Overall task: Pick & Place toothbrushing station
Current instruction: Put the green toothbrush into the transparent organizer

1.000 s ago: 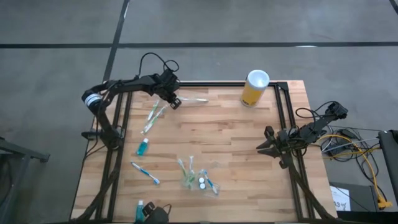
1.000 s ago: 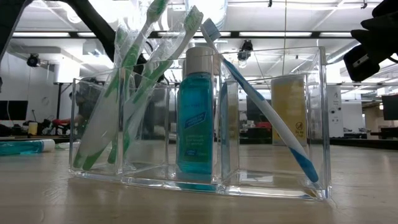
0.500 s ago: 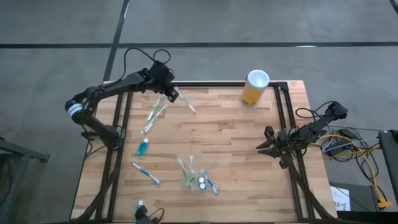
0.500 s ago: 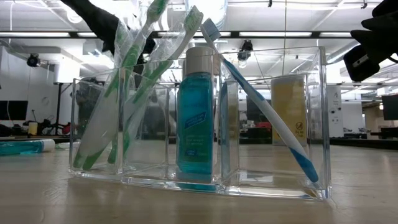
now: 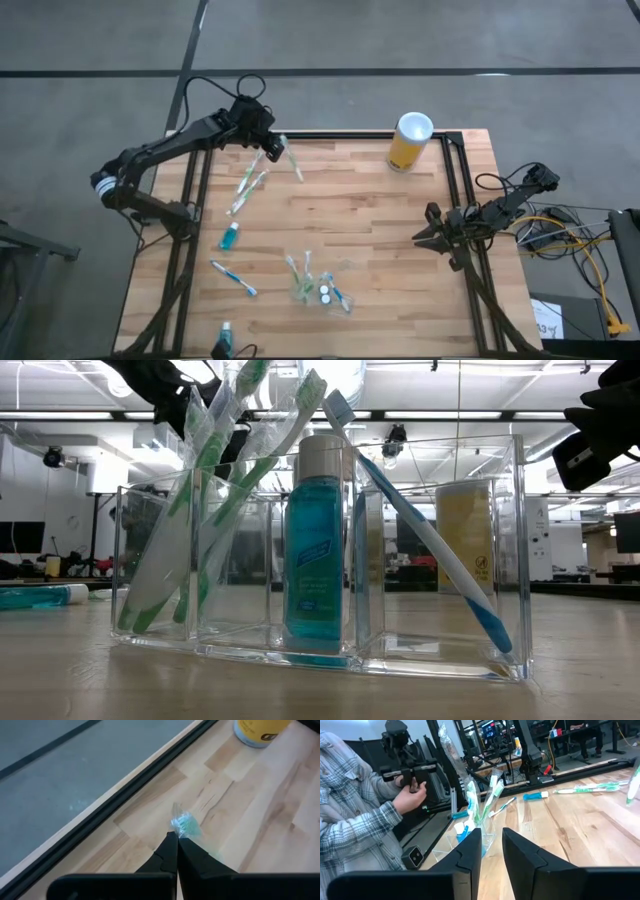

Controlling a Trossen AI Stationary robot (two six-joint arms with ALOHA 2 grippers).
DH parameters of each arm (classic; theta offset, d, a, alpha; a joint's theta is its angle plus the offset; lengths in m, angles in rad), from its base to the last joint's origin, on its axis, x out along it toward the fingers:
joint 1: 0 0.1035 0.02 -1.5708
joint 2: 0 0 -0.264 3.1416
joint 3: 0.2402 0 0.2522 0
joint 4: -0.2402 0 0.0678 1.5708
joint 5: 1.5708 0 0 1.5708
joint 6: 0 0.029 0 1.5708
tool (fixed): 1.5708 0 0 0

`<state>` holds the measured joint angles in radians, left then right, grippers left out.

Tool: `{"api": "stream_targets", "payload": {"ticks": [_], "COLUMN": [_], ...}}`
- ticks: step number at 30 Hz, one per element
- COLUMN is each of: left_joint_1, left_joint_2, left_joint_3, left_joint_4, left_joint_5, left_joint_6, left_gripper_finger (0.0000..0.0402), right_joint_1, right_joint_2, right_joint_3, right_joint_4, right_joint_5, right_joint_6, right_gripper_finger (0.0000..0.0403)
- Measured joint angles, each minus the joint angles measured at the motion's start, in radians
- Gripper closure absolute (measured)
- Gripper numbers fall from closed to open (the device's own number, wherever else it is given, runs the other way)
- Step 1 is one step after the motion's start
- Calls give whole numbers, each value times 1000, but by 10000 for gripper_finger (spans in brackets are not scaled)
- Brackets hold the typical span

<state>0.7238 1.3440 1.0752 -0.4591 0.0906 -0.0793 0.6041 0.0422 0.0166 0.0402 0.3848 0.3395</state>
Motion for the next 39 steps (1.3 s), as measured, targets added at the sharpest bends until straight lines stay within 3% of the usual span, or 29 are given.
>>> {"api": "stream_targets", "payload": {"ticks": [16,25,39], "left_joint_1": [-34,-155,-358], "left_joint_2": [-67,-175,-347], "left_joint_3": [0,0,0], "left_joint_4": [-74,-73,-83], "left_joint_5": [10,-117,-146], "left_joint_6": [-76,-26,-15], "left_gripper_finger": [401,401,400], "right_joint_1": [0,0,0], "right_joint_2": [0,0,0], "right_joint_3": [0,0,0], "right_joint_4": [0,0,0], "right_joint_5": [0,0,0], "right_joint_6": [0,0,0], "right_gripper_finger": [327,333,319]}}
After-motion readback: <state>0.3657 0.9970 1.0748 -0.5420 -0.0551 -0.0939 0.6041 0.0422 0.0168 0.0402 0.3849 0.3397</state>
